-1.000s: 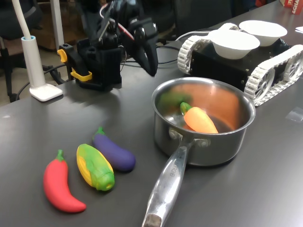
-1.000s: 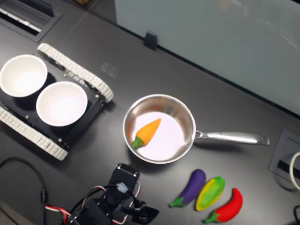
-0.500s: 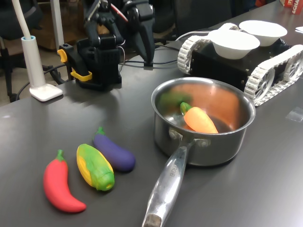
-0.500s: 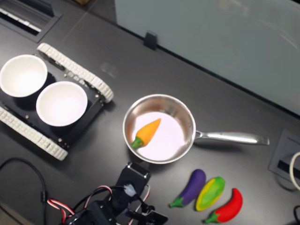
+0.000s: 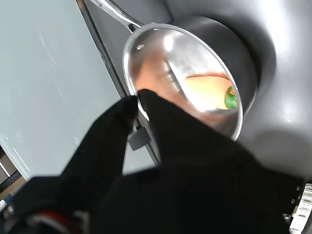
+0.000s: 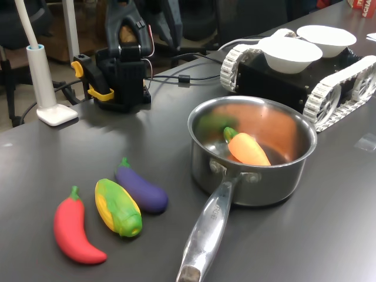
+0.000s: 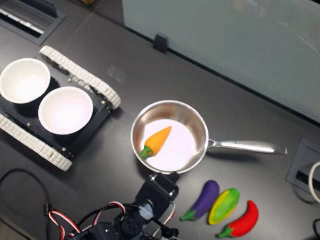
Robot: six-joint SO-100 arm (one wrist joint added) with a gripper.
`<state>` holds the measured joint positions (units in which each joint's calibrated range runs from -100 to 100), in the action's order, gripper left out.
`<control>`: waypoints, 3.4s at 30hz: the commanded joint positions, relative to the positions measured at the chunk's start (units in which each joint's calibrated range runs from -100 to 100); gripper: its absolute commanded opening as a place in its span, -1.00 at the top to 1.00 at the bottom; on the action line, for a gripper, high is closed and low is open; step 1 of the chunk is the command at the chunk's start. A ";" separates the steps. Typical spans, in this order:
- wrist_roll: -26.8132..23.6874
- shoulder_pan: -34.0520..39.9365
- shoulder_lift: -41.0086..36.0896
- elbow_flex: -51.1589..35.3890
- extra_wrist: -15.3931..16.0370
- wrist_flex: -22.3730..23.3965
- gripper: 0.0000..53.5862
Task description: Pick up the chilli and place them in the pan
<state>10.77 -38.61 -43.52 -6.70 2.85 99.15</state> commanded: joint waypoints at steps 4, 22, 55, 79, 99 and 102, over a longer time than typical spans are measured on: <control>0.24 -9.78 4.25 -11.16 4.38 0.42 0.96; 3.61 -23.43 18.68 -21.79 9.67 0.42 0.91; 4.98 -35.58 29.64 -18.34 9.34 -7.93 -0.03; 31.01 -39.02 38.42 -13.70 7.41 -23.63 -0.14; 40.54 -34.67 44.15 -2.62 -6.04 -37.44 -0.66; 41.07 -35.01 44.24 0.47 -6.54 -40.34 -0.65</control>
<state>51.11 -73.49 2.19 -6.43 -2.66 64.22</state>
